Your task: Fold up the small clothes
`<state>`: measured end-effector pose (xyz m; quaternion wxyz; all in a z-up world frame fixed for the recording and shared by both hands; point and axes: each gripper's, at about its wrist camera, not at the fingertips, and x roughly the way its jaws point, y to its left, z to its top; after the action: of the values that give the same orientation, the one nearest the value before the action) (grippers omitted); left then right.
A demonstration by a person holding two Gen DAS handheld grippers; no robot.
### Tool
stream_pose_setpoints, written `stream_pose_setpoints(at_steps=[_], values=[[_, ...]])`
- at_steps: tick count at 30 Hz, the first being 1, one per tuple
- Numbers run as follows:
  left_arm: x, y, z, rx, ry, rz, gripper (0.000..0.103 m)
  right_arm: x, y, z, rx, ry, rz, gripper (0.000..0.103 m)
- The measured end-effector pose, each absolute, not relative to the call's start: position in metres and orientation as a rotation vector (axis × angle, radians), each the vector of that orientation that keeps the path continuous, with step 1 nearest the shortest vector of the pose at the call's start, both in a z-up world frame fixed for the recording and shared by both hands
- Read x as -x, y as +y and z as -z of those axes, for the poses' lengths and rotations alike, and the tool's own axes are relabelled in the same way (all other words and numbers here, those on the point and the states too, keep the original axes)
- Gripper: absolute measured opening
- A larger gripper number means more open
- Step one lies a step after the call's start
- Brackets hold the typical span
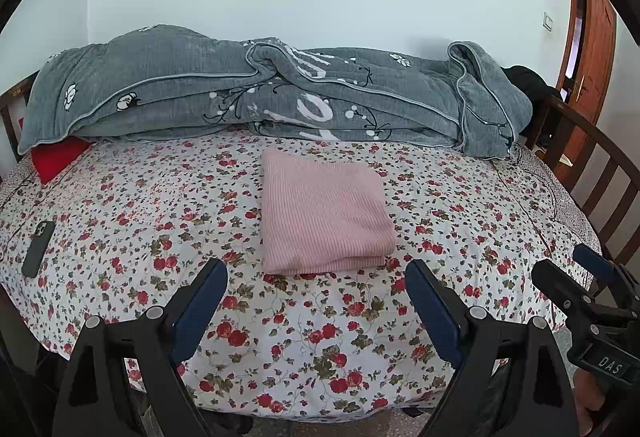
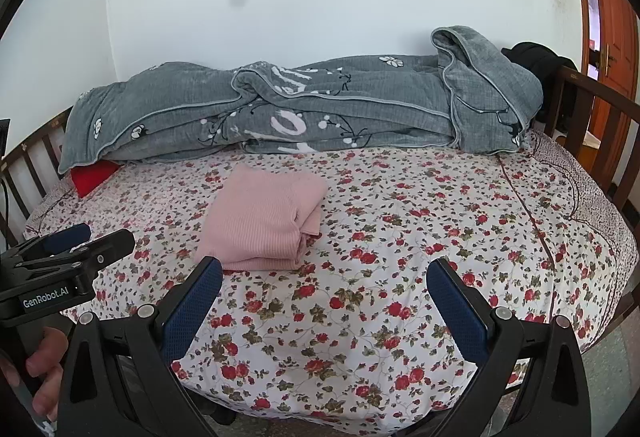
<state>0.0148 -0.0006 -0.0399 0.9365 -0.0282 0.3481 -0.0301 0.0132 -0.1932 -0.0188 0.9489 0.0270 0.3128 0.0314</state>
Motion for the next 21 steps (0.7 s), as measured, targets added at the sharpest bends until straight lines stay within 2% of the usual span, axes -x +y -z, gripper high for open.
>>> stream_pose_setpoints(at_steps=[21], values=[[-0.0134, -0.0004, 0.0396, 0.059, 0.707, 0.064, 0.09, -0.0101, -0.191, 0.0155, -0.062, 0.628, -0.06, 0.1]])
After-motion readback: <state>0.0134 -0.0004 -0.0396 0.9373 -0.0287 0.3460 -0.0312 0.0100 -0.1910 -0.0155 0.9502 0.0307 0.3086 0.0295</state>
